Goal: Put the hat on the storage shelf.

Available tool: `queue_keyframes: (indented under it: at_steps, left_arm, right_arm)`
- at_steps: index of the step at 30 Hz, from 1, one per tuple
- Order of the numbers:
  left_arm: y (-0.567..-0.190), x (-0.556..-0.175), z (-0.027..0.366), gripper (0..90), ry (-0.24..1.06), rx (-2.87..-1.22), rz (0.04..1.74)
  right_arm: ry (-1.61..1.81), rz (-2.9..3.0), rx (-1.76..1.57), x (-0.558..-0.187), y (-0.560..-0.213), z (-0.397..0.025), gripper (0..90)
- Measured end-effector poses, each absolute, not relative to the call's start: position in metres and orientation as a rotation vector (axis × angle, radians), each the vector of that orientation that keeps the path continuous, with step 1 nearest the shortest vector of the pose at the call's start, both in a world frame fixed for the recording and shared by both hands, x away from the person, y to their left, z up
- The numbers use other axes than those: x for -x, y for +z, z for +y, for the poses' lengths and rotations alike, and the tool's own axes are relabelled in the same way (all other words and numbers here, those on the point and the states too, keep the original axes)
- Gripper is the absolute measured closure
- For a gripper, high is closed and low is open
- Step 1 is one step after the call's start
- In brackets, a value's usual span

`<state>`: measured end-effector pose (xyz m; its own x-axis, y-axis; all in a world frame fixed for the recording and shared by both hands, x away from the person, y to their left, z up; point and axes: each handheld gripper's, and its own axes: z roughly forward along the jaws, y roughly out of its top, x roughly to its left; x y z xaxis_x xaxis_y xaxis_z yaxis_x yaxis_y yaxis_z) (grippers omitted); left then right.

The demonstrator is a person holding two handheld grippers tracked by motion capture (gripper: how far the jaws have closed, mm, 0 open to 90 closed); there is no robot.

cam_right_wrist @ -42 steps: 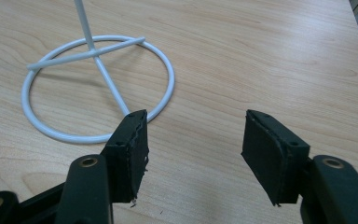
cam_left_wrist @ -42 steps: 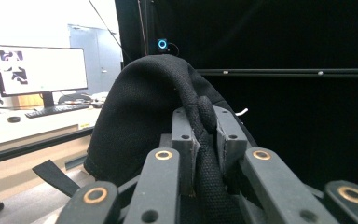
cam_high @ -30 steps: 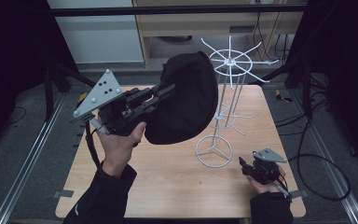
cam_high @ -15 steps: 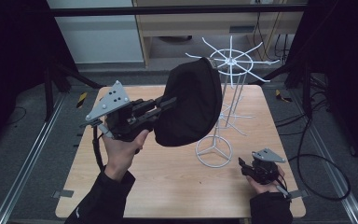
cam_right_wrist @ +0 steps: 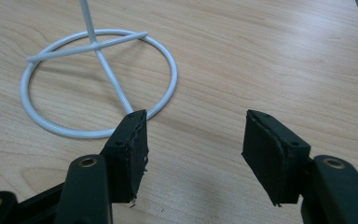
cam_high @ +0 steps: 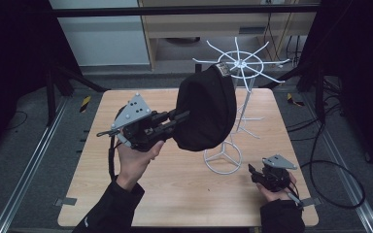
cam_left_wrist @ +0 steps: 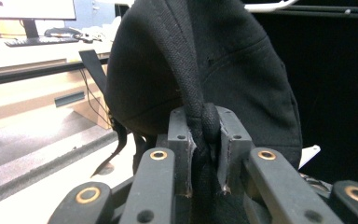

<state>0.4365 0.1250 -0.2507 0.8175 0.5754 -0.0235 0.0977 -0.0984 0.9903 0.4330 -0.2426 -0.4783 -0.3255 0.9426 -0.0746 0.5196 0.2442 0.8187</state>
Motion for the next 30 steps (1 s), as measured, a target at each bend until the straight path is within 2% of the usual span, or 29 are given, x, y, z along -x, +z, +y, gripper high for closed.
queue_keyframes:
  at_steps: [9, 18, 30]
  left_arm:
    - [-0.260, -0.439, 0.123, 75.0, 0.446, -1.656, 0.552]
    - [-0.268, -0.433, 0.130, 59.7, 0.481, -1.659, 0.543]
    - [-0.293, -0.415, 0.173, 43.1, 0.518, -1.620, 0.643]
  right_arm:
    - [0.948, 1.948, -1.327, -0.433, -0.479, -0.242, 40.3]
    - [0.949, 1.945, -1.328, -0.433, -0.479, -0.243, 40.2]
    - [0.958, 1.933, -1.337, -0.433, -0.479, -0.244, 38.2]
